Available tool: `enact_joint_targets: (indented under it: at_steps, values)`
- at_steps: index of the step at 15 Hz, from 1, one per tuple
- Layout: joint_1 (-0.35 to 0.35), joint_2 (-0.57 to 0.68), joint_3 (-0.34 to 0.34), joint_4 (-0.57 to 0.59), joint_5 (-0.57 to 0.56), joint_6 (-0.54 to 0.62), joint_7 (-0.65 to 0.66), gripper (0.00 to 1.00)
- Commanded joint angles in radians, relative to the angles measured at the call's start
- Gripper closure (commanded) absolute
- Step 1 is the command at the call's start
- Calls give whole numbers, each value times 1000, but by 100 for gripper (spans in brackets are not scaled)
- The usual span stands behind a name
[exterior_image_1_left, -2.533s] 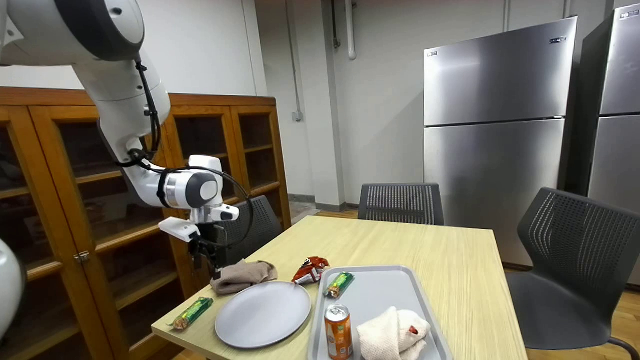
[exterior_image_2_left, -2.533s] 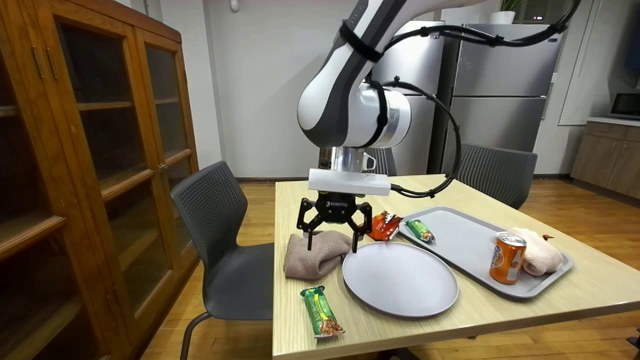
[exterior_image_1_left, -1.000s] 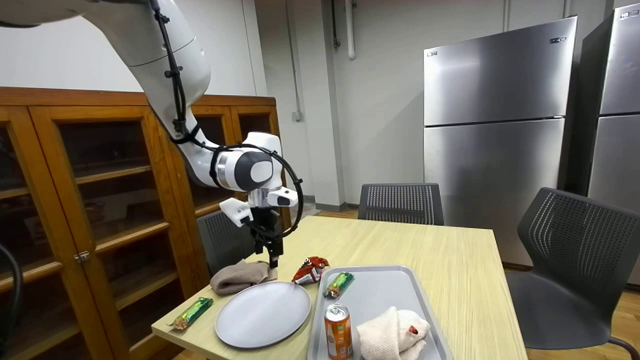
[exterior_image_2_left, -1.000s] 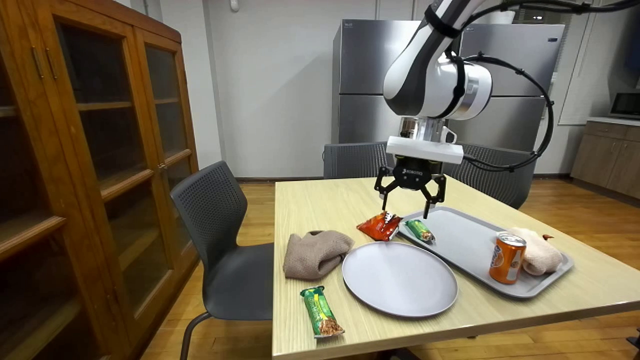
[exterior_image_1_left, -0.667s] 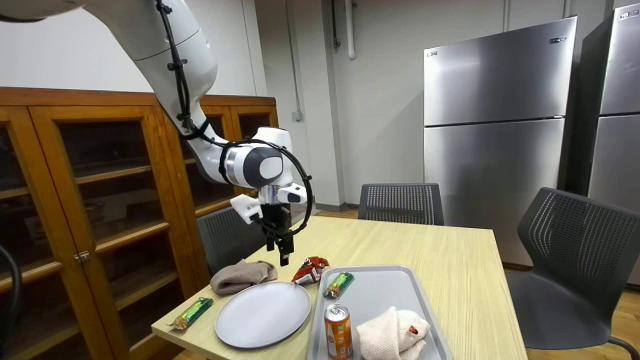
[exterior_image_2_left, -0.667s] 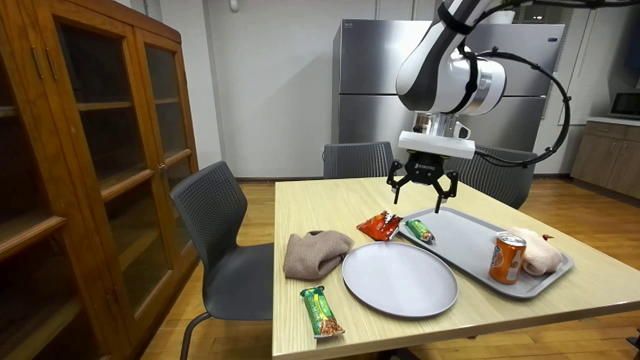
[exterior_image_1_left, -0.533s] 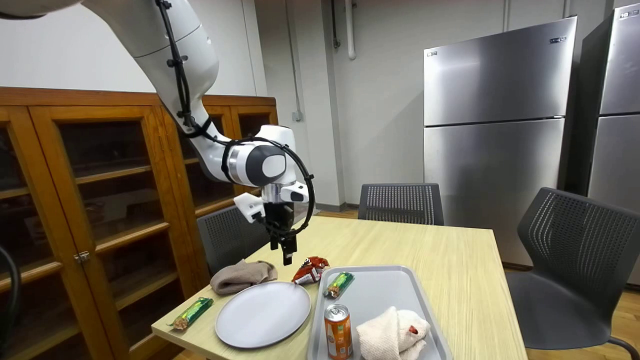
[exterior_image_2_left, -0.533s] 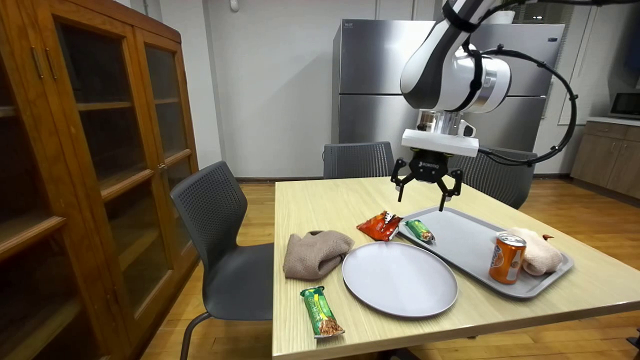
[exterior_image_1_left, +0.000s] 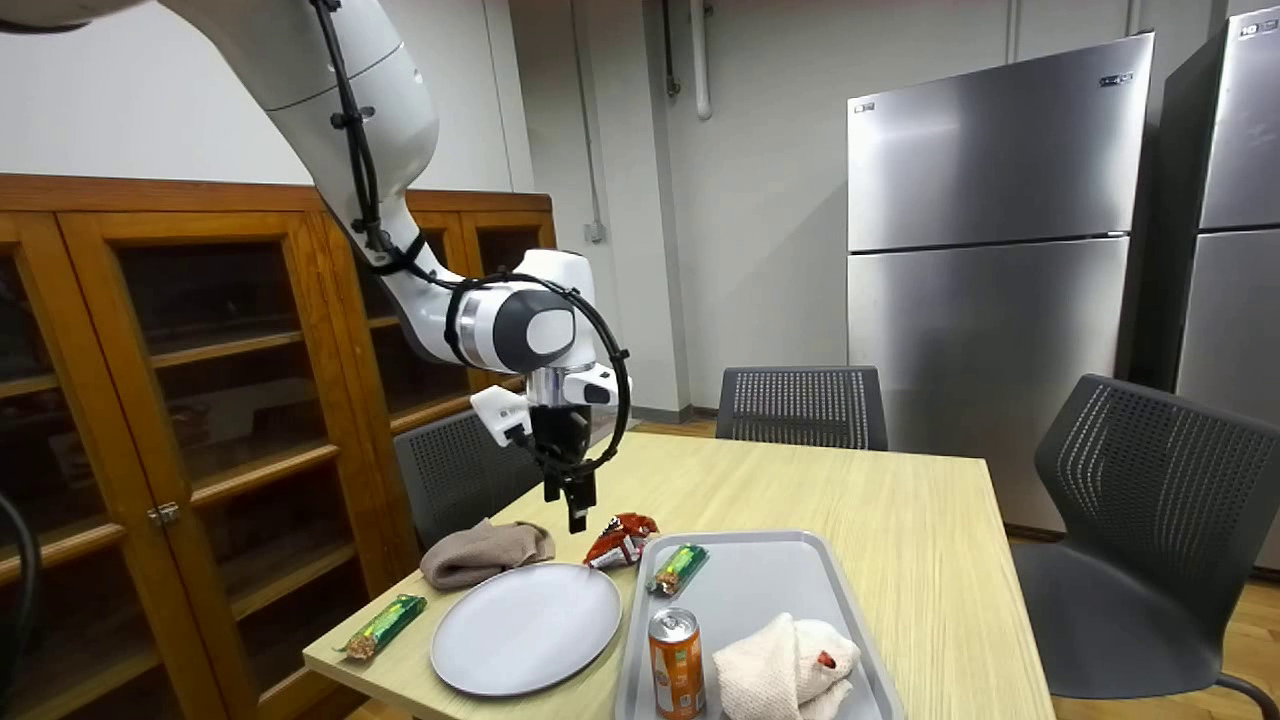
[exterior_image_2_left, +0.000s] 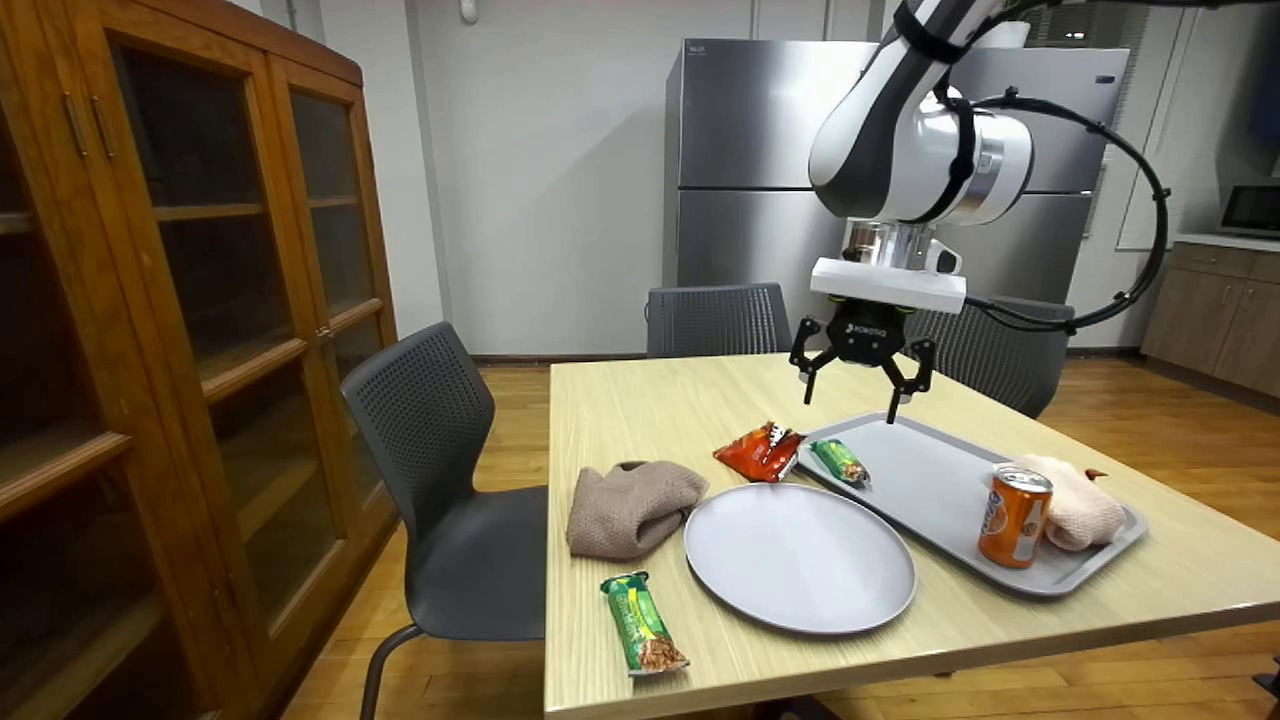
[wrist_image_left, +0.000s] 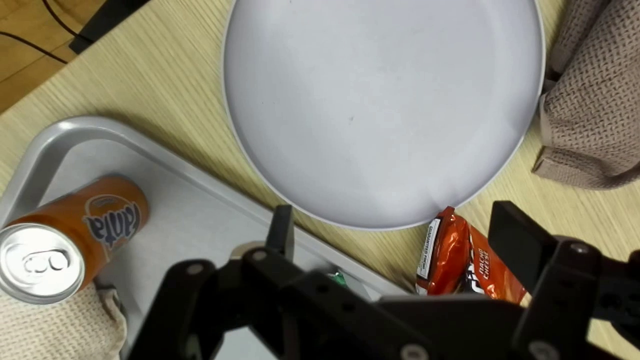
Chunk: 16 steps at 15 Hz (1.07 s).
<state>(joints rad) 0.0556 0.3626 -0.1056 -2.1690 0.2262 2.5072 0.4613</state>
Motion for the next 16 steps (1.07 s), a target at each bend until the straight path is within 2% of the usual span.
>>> enact_joint_targets:
  at_steps: [1,6,16]
  values:
    - [-11,-1,10,1,-7,-2,5,0]
    - [-5,-15,-4,-10,-26,-13,24,0]
    - [-58,-207,-64,-129,-56,-22,13,0]
